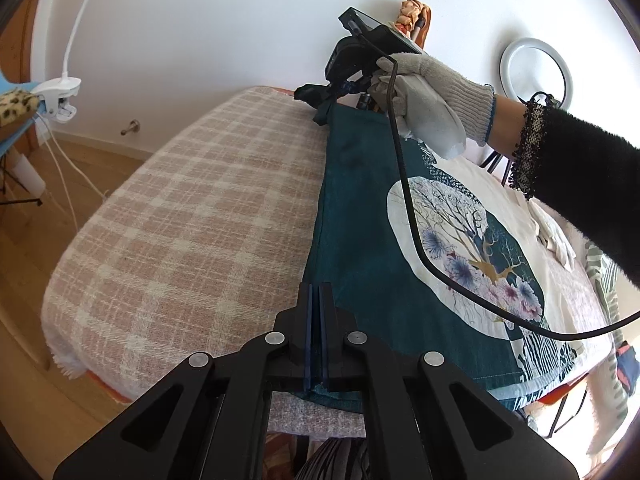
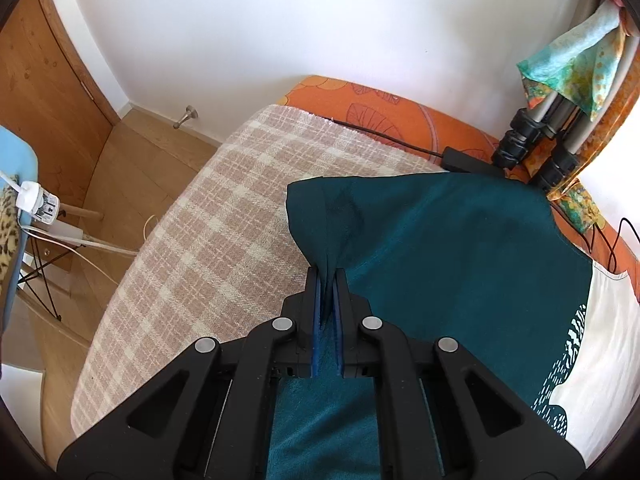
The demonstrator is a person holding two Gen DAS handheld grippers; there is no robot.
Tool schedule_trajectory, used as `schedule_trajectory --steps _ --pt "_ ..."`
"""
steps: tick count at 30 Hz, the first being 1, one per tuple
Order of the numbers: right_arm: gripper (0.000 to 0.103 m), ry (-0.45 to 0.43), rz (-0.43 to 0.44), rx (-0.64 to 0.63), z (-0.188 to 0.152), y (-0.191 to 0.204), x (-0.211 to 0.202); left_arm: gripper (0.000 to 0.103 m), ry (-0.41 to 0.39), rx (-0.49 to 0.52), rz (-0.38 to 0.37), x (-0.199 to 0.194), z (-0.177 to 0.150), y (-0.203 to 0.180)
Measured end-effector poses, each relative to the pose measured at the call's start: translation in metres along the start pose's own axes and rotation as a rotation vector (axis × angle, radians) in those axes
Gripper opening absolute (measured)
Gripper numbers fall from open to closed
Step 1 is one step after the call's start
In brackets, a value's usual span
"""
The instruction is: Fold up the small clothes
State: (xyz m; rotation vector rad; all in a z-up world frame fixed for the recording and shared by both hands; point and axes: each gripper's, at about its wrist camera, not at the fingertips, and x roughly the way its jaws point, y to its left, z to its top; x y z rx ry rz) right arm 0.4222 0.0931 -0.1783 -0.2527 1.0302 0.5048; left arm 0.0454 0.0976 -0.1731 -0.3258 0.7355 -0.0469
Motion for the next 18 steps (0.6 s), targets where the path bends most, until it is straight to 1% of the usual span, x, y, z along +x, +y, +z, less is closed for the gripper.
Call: schedule_trajectory --steps 5,8,12,14,15,16,18 --pt "0.006 -0.049 0.013 0.019 -0.006 -0.029 -0.03 0.002 0.002 0.054 -0.046 -0.003 0.003 -0.027" --pt "0.006 -0.069 0.016 0.044 -0.016 -0.054 -0.044 0.002 0.02 0.08 -0.099 0.001 0.003 -0.047" --pt "0.006 -0.088 0.024 0.131 -0.037 -0.099 -0.057 0.002 0.055 0.115 -0.183 0.011 0.001 -0.081" --pt "0.006 -0.076 0.044 0.197 -0.049 -0.126 -0.057 0.002 0.088 0.146 -0.216 0.018 -0.003 -0.099" --pt "0.006 -0.065 0.036 0.227 -0.054 -0.139 -0.055 0.002 0.106 0.161 -0.231 0.022 -0.006 -0.107" --pt "0.006 -0.053 0.003 0.252 -0.06 -0.15 -0.052 0.002 0.124 0.174 -0.243 0.026 -0.009 -0.114" --pt "0.01 -0.021 -0.055 0.295 -0.067 -0.17 -0.044 0.001 0.165 0.193 -0.269 0.035 -0.015 -0.127"
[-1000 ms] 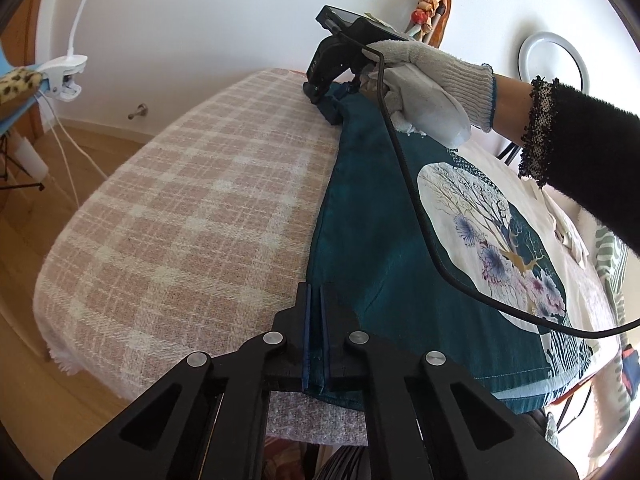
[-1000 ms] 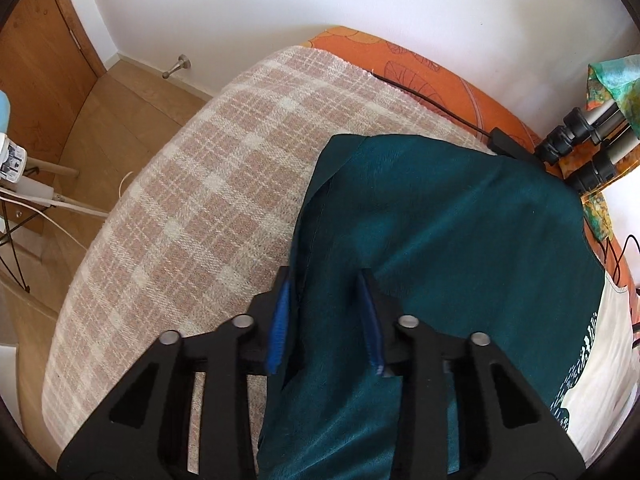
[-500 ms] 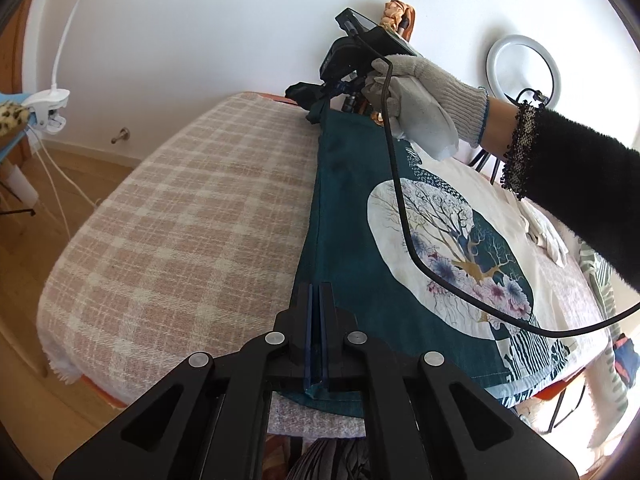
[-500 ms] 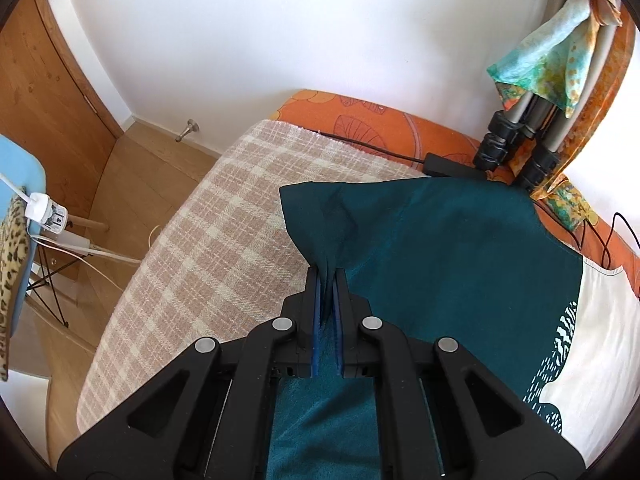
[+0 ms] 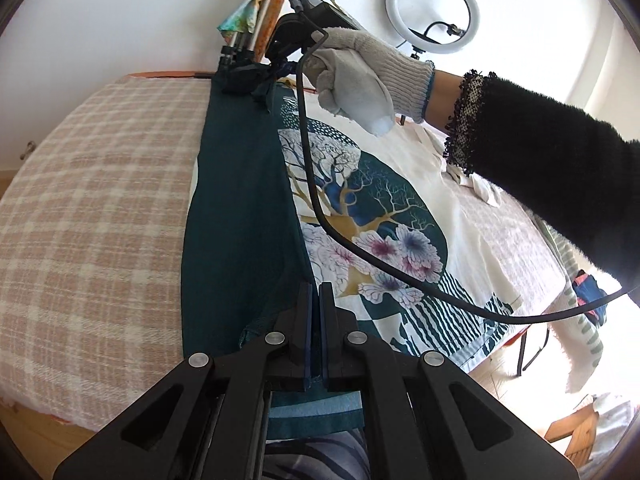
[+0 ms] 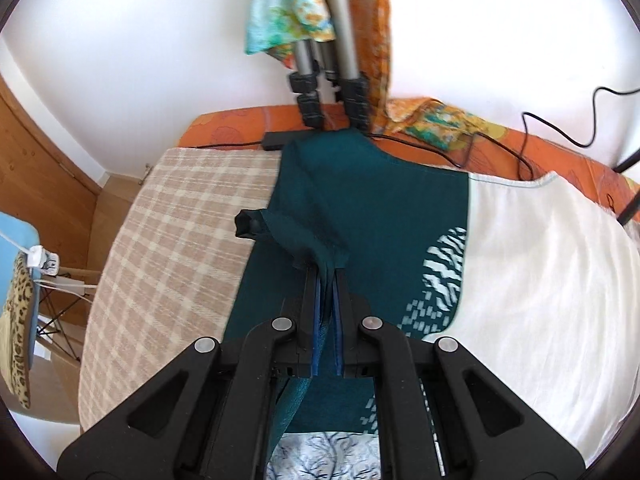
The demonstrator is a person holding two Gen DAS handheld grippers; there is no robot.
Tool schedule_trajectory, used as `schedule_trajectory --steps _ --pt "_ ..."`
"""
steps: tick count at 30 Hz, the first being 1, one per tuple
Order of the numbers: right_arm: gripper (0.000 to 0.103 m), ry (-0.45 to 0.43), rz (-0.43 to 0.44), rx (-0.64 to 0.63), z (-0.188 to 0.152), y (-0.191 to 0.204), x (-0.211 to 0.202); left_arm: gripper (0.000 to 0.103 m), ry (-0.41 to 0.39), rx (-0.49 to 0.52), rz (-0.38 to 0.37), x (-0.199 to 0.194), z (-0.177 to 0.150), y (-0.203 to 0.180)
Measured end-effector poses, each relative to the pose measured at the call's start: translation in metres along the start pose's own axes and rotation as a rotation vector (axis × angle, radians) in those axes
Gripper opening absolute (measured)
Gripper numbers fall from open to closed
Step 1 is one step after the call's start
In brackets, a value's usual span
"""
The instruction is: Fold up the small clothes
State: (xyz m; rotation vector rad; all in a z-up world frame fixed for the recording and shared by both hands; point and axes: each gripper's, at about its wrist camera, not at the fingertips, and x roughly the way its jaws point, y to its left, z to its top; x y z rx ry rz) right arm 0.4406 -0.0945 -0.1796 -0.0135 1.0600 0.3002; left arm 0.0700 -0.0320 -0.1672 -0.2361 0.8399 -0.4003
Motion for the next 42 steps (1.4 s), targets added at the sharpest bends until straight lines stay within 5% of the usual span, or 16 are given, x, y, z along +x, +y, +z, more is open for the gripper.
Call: schedule_trajectory --steps 3,5,16,25,42 --pt "0.033 -0.006 -0.139 0.031 -0.002 -0.026 0.003 0.002 0.062 0.042 -0.035 0.014 -0.004 -0.014" --pt "0.055 -0.051 -0.157 0.032 -0.002 -0.034 -0.006 0.004 0.087 0.047 -0.044 0.017 -0.006 -0.018" --pt "0.057 -0.104 -0.076 -0.055 -0.005 -0.021 -0.038 0.007 0.017 0.088 0.063 -0.032 -0.009 -0.004" --pt "0.064 -0.209 0.003 -0.048 -0.039 -0.046 -0.134 0.007 -0.028 0.074 0.149 -0.061 -0.016 0.008" --pt "0.072 -0.379 -0.051 0.014 -0.184 -0.147 -0.297 0.007 -0.046 0.248 0.038 -0.046 -0.014 -0.071"
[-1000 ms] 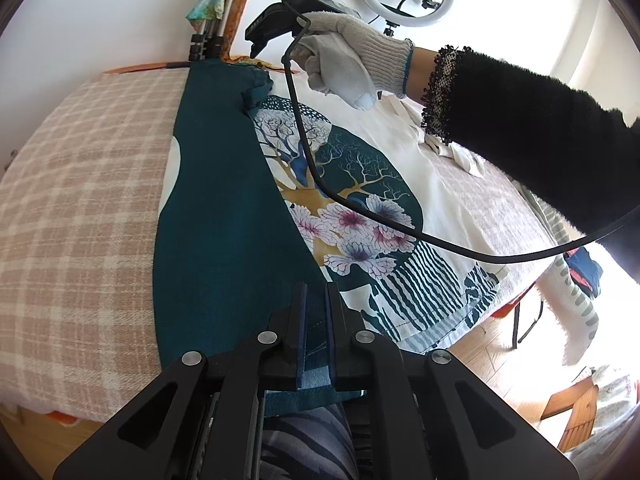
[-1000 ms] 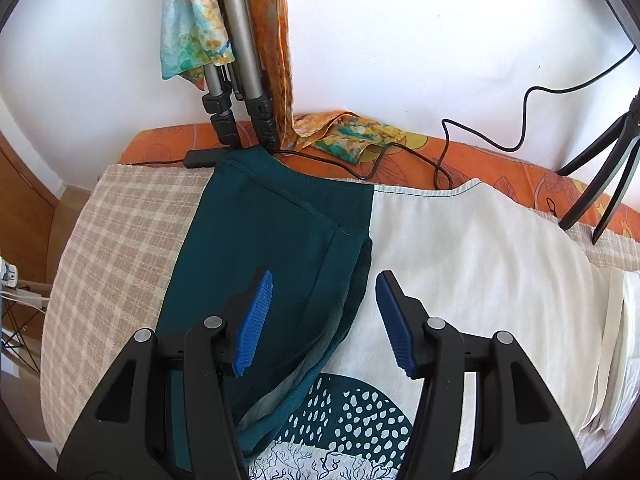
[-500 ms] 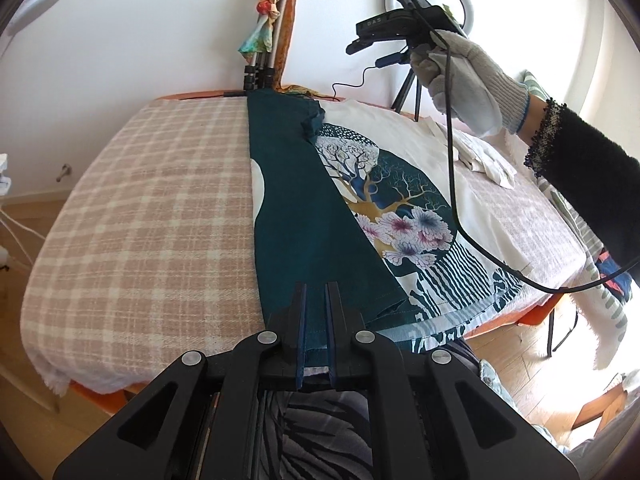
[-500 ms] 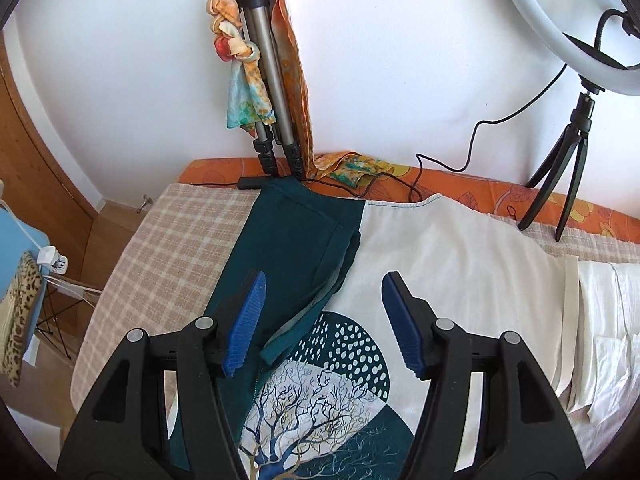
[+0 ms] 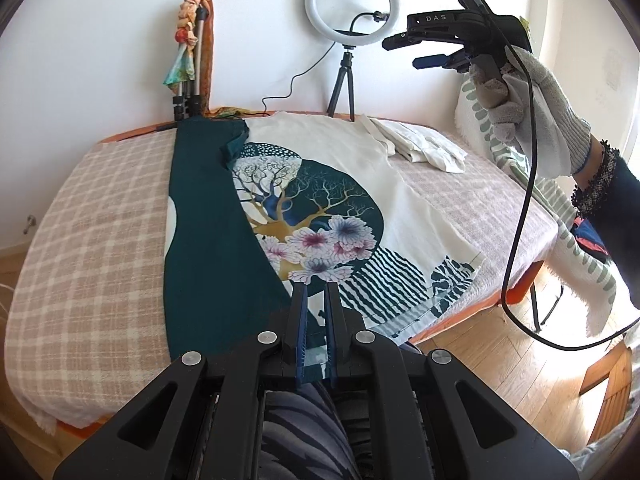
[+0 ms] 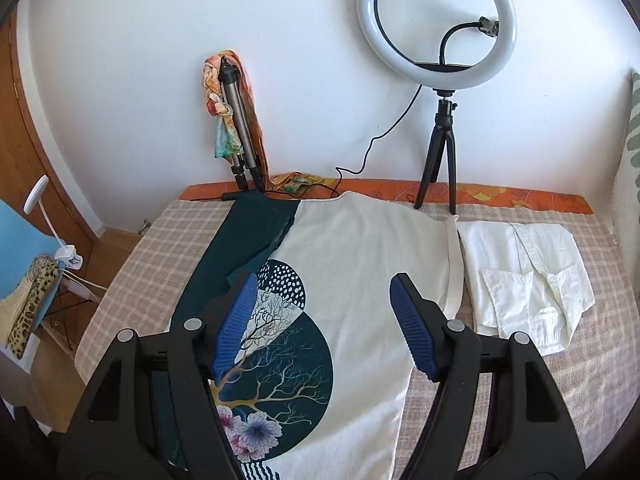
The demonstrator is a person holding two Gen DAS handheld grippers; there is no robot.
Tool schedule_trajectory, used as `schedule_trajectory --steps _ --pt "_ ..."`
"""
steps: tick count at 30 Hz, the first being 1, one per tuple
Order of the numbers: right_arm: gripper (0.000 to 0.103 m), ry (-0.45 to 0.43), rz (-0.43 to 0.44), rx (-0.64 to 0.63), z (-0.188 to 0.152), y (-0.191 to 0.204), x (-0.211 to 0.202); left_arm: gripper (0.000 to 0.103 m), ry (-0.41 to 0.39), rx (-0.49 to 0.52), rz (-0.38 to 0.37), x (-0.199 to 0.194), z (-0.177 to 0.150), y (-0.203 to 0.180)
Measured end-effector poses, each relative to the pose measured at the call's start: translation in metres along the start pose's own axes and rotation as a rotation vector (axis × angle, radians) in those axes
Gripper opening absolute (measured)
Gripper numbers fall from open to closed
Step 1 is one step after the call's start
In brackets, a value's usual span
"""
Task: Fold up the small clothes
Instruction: 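Move the right tool to the cream side edge near the sleeve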
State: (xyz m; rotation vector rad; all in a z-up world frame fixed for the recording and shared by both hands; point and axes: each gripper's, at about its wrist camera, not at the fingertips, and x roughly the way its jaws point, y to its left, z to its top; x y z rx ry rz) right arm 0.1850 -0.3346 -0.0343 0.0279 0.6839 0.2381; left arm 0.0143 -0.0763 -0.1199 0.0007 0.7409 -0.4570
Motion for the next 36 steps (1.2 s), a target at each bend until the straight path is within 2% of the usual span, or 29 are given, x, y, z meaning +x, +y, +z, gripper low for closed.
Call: schedule_trajectory --steps 4,7,13,15,17,18,22,27,29,30,31,32,33,34,36 --pt "0.072 -0.002 -0.04 0.029 -0.02 -0.033 -0.028 0.013 0.011 0.061 -0.061 0.016 0.008 -0.031" --pt "0.072 -0.003 -0.061 0.059 -0.034 -0.058 -0.046 0.021 0.023 0.105 -0.129 0.029 0.012 -0.057" --pt "0.072 0.003 -0.094 0.118 -0.061 -0.104 -0.067 0.023 0.069 0.186 -0.218 0.062 0.014 -0.111" --pt "0.072 0.008 -0.112 0.131 -0.069 -0.118 -0.069 0.032 0.082 0.22 -0.237 0.074 0.014 -0.13" --pt "0.072 0.012 -0.116 0.152 -0.076 -0.131 -0.071 0.05 0.085 0.25 -0.244 0.083 0.015 -0.149" --pt "0.072 0.012 -0.113 0.165 -0.079 -0.138 -0.071 0.052 0.087 0.264 -0.249 0.089 0.015 -0.159" --pt "0.072 0.018 -0.091 0.205 -0.088 -0.158 -0.07 0.053 0.107 0.306 -0.237 0.113 0.014 -0.184" --pt "0.072 0.039 -0.02 0.257 -0.095 -0.175 -0.055 0.052 0.136 0.321 -0.151 0.14 0.011 -0.194" --pt "0.072 0.048 0.002 0.274 -0.095 -0.178 -0.045 0.05 0.153 0.318 -0.134 0.147 0.009 -0.193" --pt "0.072 0.055 0.016 0.284 -0.095 -0.179 -0.039 0.046 0.151 0.321 -0.125 0.15 0.008 -0.192" --pt "0.072 0.064 0.032 0.294 -0.095 -0.18 -0.032 0.031 0.15 0.324 -0.117 0.152 0.007 -0.192" --pt "0.072 0.073 0.048 0.306 -0.094 -0.182 -0.024 0.02 0.153 0.326 -0.114 0.155 0.006 -0.191" --pt "0.072 0.083 0.064 0.317 -0.092 -0.183 -0.016 0.018 0.137 0.322 -0.118 0.155 0.006 -0.189" --pt "0.072 0.094 0.085 0.328 -0.09 -0.184 -0.008 0.009 0.128 0.312 -0.132 0.155 0.007 -0.186" --pt "0.072 0.118 0.119 0.345 -0.087 -0.184 0.011 0.004 0.134 0.268 -0.161 0.156 0.011 -0.179"
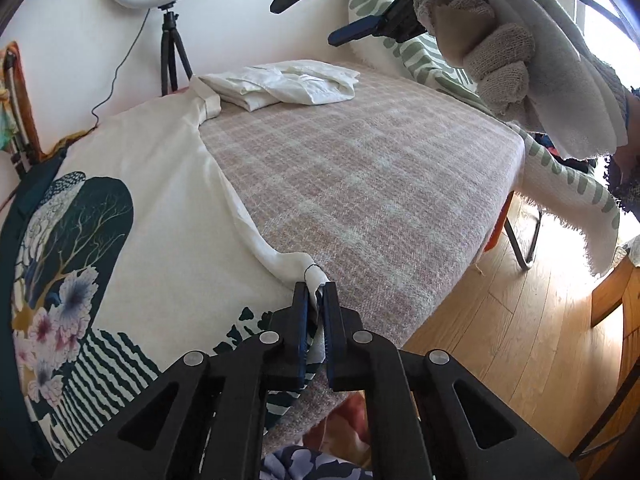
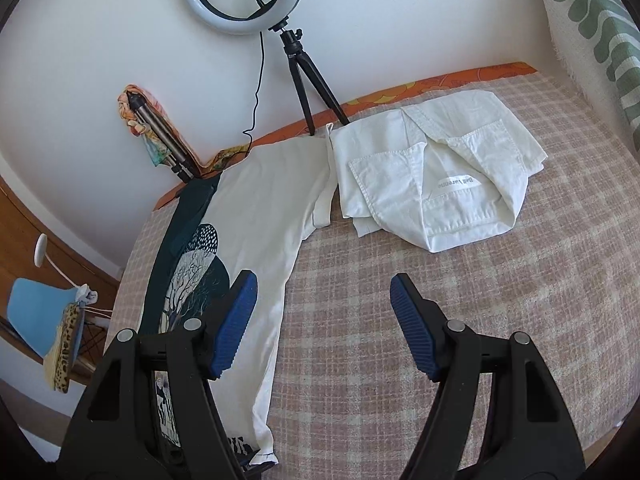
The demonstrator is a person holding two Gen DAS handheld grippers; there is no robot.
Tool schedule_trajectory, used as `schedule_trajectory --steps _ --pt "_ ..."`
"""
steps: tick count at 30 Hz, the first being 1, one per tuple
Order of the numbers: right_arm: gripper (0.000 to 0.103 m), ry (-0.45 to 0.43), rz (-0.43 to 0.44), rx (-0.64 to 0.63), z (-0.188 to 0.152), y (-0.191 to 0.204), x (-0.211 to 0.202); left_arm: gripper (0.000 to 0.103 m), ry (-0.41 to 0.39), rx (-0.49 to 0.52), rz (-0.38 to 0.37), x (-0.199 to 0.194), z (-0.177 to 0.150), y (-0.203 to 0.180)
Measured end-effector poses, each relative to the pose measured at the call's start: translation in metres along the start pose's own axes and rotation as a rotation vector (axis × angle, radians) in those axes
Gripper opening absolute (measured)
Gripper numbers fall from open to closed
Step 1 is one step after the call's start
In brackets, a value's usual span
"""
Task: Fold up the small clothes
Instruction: 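Move the right tool to the cream side edge near the sleeve, then close the right tool on the cream side edge, then fold the cream side inward over the print with the right tool, then release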
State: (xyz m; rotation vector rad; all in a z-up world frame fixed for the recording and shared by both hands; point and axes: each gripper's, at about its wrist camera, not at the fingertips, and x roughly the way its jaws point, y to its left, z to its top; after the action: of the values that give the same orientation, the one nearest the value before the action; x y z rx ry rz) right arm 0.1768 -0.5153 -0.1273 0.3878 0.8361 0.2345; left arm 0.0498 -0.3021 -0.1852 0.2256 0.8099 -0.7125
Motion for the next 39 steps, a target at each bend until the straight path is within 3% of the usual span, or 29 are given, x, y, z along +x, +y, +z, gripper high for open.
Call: schedule_trajectory --steps 5,13,19,21,23,24,26,34,39 --pt "0.069 0.068 0.036 0.053 0.014 0.0 0.051 0.002 -0.036 -0.165 -0.086 -0.019 0.002 0.03" --pt "0.058 0.153 0.053 0.198 0.037 -0.001 0.133 0.002 -0.071 -0.215 -0.093 -0.039 0.002 0.043" --pt "0.051 0.163 -0.031 0.271 0.051 0.0 0.172 0.002 -0.084 -0.24 -0.103 -0.045 -0.003 0.05" --pt "0.043 0.16 -0.048 0.288 0.054 0.001 0.181 0.002 -0.086 -0.247 -0.103 -0.045 -0.003 0.054" --pt "0.024 0.165 -0.054 0.286 0.055 0.005 0.192 0.002 -0.085 -0.252 -0.104 -0.045 -0.005 0.057" --pt "0.012 0.169 -0.067 0.27 0.057 0.009 0.196 0.002 -0.086 -0.256 -0.104 -0.046 -0.006 0.06" --pt "0.008 0.158 -0.111 0.208 0.06 0.022 0.2 0.002 -0.091 -0.269 -0.101 -0.047 -0.009 0.065" --pt "0.006 0.121 -0.159 -0.122 0.076 0.127 0.191 0.002 -0.121 -0.34 -0.111 -0.067 -0.024 0.088" --pt "0.005 0.131 -0.155 -0.295 0.067 0.198 0.205 0.002 -0.153 -0.43 -0.114 -0.087 -0.04 0.111"
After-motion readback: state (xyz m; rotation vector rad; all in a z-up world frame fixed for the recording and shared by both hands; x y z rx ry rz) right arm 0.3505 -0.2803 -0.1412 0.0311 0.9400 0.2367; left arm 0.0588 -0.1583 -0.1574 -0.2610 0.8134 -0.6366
